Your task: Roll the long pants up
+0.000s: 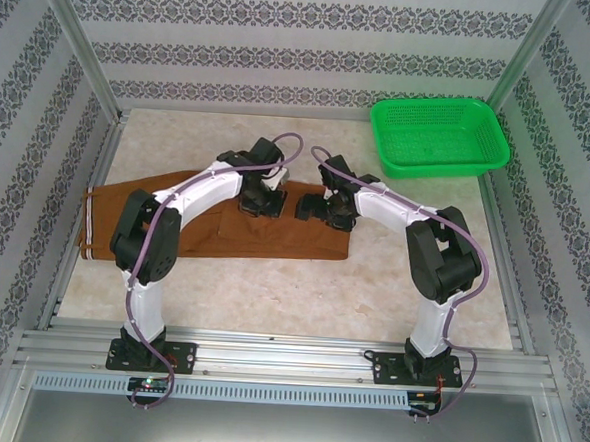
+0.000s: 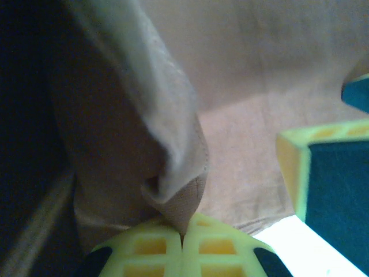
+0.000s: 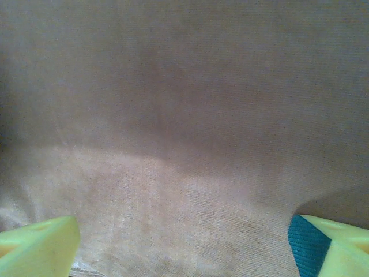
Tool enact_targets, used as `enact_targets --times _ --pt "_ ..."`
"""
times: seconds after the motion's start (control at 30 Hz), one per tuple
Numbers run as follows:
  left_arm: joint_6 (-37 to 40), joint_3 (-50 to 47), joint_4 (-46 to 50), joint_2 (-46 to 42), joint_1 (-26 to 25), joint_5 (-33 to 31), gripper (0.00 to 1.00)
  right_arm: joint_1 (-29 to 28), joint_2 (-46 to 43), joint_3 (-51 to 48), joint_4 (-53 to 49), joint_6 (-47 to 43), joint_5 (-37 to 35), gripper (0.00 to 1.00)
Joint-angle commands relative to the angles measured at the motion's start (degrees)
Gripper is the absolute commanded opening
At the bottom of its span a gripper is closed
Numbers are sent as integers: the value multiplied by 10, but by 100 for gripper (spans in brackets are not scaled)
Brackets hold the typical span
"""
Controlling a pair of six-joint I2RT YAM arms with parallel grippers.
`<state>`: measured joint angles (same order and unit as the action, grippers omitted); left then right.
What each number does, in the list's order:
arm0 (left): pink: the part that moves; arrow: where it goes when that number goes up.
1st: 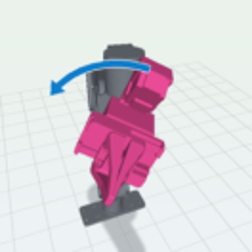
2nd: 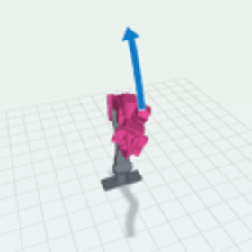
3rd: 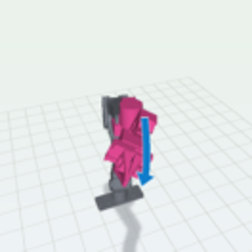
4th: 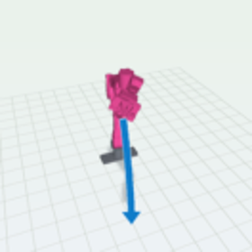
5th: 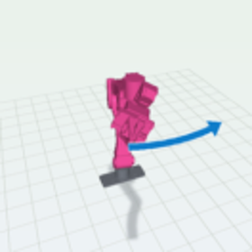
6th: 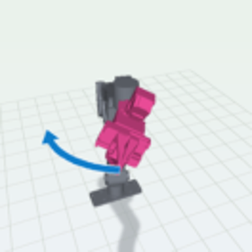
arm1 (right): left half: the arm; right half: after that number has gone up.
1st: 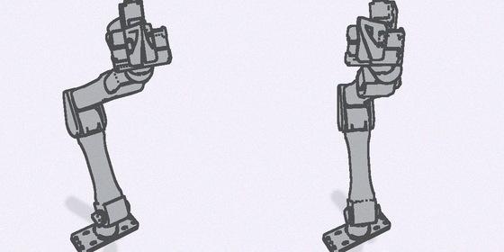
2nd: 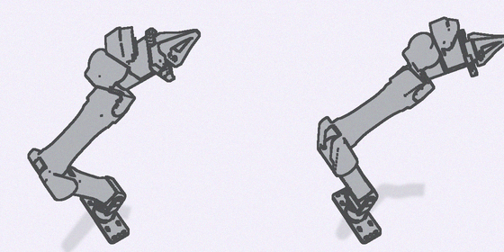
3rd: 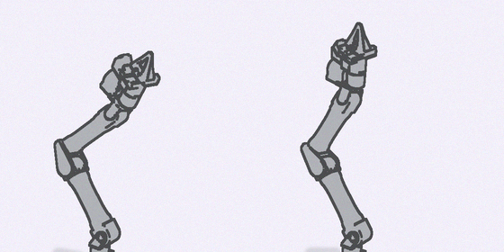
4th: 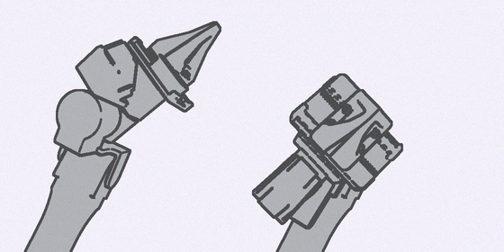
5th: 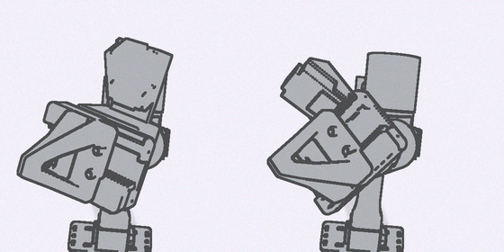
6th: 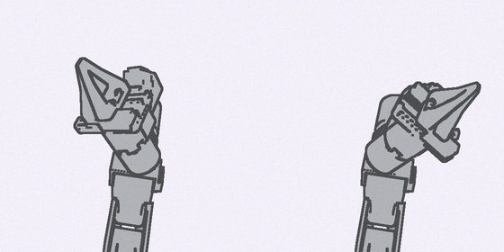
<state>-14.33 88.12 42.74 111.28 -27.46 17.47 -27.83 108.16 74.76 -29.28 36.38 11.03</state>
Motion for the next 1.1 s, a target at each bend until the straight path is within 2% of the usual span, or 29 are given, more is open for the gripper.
enact_targets --times 0.0,0.1,0.2,0.3,0.37,0.47,0.53,0.77,1.07 --pt "17 -3 38 -1 -2 -27 0 7 14 -5 -5 10 -12 94" --pt "18 -4 56 -14 1 -78 0 7 17 -8 1 12 -9 94" --pt "-2 -17 65 -18 34 -105 2 7 19 -5 -2 13 -8 95" --pt "-36 -37 77 -17 89 -168 35 7 11 -6 -2 10 -9 97" --pt "-36 -67 46 -38 118 -173 48 6 4 -7 -1 6 -10 97" --pt "-17 -90 16 -59 137 -178 56 4 4 -5 -6 1 -9 97" --pt "-12 -89 9 -59 142 -190 57 3 8 -3 -7 -1 -8 97" --pt "-10 -97 -43 -35 173 -51 60 -1 7 -3 -5 5 -5 97" --pt "-17 -95 -51 17 200 40 61 0 5 -6 -12 3 -9 96"
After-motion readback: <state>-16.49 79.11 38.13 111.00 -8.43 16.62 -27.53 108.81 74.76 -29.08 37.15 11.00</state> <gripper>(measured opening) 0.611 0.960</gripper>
